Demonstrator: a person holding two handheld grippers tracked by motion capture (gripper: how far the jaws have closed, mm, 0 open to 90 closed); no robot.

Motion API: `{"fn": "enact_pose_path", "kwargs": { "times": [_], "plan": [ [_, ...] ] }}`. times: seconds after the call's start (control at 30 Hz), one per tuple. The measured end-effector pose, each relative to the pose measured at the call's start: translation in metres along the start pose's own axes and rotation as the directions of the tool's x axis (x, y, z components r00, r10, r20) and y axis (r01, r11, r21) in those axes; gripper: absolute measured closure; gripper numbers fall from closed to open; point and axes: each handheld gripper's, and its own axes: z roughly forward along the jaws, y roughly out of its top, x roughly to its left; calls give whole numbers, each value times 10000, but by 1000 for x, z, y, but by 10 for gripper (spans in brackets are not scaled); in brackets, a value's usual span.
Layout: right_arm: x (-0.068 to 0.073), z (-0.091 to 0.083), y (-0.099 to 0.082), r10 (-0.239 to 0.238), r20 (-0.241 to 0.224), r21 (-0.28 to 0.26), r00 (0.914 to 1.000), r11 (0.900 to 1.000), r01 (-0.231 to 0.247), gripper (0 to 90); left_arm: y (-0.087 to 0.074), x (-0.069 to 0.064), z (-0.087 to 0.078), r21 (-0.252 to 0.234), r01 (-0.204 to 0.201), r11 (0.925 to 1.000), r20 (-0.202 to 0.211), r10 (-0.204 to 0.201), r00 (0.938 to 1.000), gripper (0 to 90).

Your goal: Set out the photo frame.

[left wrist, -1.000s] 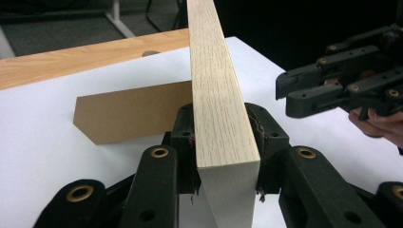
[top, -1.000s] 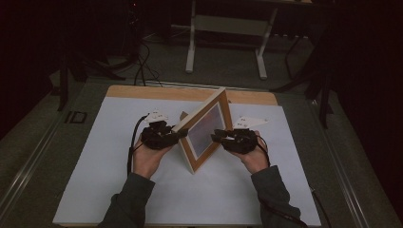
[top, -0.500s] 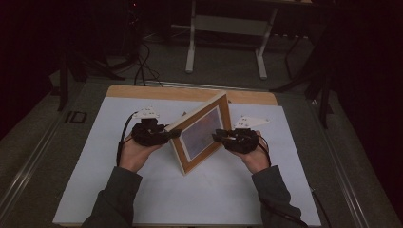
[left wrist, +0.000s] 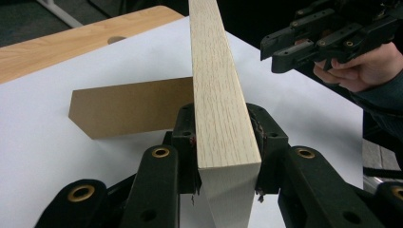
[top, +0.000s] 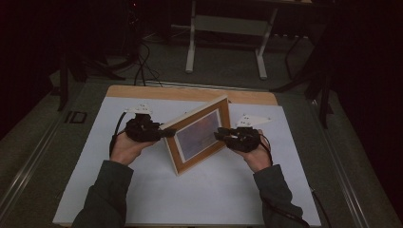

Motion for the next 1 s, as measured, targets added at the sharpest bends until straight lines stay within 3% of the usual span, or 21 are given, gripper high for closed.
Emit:
{"fn": "enact_pose_path", "kwargs": {
  "times": [0.23,0.43,0.5,0.6,0.77,1.0],
  "plan": [
    [0,0,-1,30,-2,7,10000,10000,-30,700,5,11,-3,439,-290,9986,405,273,9988,694],
    [-3,2,1,-58,204,145,9998,9999,55,693,5,21,-6,489,-266,9984,791,227,9966,698],
    [-2,3,2,-202,356,275,9992,9994,192,692,5,20,-6,486,-233,9985,640,201,9977,696],
    [-3,4,4,-359,468,380,9983,9987,342,689,4,15,-5,663,-107,9977,-73,112,9999,631],
    [-7,8,5,-558,805,679,9952,9964,504,673,-4,9,-7,272,213,9994,-678,-194,9975,575],
    [-17,10,6,-341,1131,612,9930,9978,273,653,-16,-3,-7,83,542,9985,-1017,-531,9934,561]
  ]
}}
